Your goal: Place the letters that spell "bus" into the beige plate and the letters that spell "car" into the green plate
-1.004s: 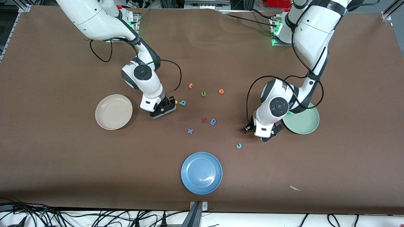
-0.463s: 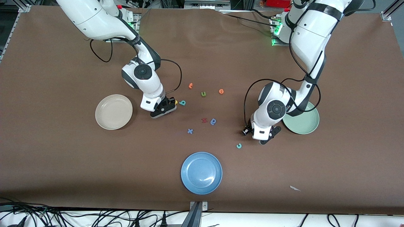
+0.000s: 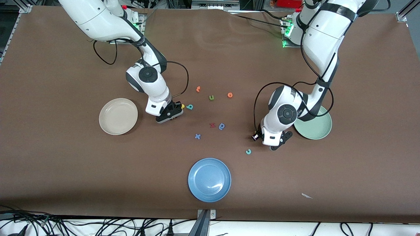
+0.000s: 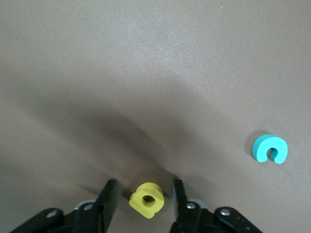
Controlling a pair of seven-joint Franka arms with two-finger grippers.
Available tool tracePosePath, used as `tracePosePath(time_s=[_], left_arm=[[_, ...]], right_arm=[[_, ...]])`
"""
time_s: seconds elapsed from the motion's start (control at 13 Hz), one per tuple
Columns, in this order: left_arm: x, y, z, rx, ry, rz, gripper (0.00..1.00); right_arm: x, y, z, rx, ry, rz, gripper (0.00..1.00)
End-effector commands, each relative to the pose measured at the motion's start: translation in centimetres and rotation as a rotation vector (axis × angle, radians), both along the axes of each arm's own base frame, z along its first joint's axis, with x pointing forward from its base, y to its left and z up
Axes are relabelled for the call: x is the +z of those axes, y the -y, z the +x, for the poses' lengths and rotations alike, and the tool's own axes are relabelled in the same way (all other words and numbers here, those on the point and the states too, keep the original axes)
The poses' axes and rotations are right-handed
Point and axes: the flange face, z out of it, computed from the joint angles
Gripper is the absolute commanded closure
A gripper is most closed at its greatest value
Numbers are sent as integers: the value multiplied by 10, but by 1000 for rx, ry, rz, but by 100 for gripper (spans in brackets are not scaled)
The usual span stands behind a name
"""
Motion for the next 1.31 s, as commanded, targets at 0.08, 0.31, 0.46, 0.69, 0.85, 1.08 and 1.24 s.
tracePosePath(time_s=[0.08,0.31,0.46,0.69,0.85,1.08,1.24], left_arm=[[-2,3,3,8,5,24,68],[-2,3,3,8,5,24,82],[-2,2,4,7,6,24,88],[8,-7,8,11,6,27,95],[33,-24,11,-58,-34,41,96],[75,-71,7,-265,-157,55,96],[100,-118,2,-379,-260,37,96]], right_arm=[[51,48,24,23,33,-112,80],[70,94,36,51,13,-185,79],[67,136,37,70,-13,-213,79],[55,175,29,42,-58,-229,79],[49,194,22,19,-81,-237,78],[47,235,17,56,-108,-266,75],[44,258,16,73,-126,-279,62]])
